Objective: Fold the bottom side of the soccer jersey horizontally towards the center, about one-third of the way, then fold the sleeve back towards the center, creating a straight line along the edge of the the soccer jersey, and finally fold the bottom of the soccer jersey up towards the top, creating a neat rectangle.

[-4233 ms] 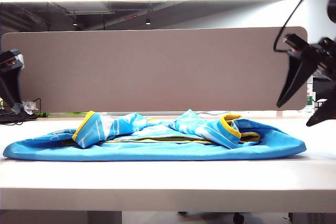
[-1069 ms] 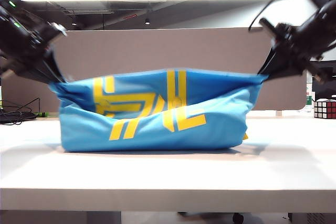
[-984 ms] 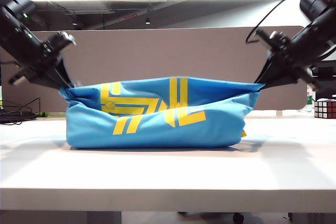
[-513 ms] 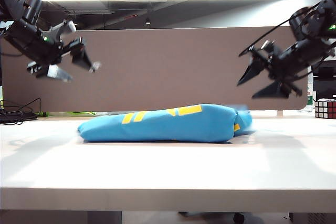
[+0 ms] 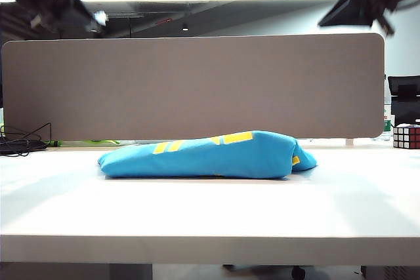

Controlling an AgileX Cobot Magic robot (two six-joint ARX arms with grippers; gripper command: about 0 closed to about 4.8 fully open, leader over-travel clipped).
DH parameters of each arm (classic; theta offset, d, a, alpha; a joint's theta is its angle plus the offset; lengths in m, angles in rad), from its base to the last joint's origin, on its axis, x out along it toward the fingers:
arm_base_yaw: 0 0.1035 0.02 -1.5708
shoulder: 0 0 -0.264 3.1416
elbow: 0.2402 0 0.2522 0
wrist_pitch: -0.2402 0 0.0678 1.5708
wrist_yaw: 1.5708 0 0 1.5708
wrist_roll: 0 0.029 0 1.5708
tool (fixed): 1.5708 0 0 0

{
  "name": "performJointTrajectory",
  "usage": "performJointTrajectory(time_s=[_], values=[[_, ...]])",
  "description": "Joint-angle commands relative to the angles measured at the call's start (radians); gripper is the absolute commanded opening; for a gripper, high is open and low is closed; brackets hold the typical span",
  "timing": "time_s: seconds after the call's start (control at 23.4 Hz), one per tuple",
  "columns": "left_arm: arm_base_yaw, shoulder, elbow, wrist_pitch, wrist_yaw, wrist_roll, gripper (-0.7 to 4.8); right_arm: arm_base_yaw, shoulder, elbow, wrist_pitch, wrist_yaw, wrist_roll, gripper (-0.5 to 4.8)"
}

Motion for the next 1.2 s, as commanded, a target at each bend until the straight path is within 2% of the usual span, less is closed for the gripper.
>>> performJointTrajectory(time_s=[0.04, 0.21, 0.47, 0.6, 0.73, 0.81, 0.98, 1.07, 1.2], values=[[-0.001, -0.143, -0.077, -0.038, -0.021, 0.033, -0.05, 0.000, -0.165, -0.063, -0.071, 0.056, -0.115, 0.08], [-0.002, -0.311, -0.211, -0.060, -0.042, 0.036, -0.05, 0.000, -0.343, -0.166, -0.126, 0.131, -0.192, 0.08], [-0.002, -0.624, -0.483, -0.065, -0.164, 0.035, -0.05, 0.000, -0.600, -0.398, -0.130, 0.229, -0.214, 0.08], [-0.003, -0.880, -0.676, -0.062, -0.238, 0.012, -0.05, 0.001, -0.799, -0.613, -0.123, 0.344, -0.211, 0.08], [-0.017, -1.029, -0.794, -0.026, -0.312, -0.005, -0.05, 0.001, -0.909, -0.738, -0.092, 0.423, -0.201, 0.08], [-0.042, -1.193, -0.938, 0.018, -0.401, -0.043, -0.05, 0.001, -1.042, -0.874, -0.030, 0.481, -0.166, 0.08], [-0.076, -1.363, -1.104, 0.057, -0.451, -0.098, -0.05, 0.001, -1.187, -1.003, 0.021, 0.526, -0.157, 0.08], [-0.084, -1.420, -1.175, 0.065, -0.451, -0.125, -0.05, 0.001, -1.258, -1.067, 0.071, 0.570, -0.157, 0.08], [-0.084, -1.464, -1.237, 0.071, -0.451, -0.150, -0.05, 0.002, -1.342, -1.142, 0.138, 0.580, -0.156, 0.08]])
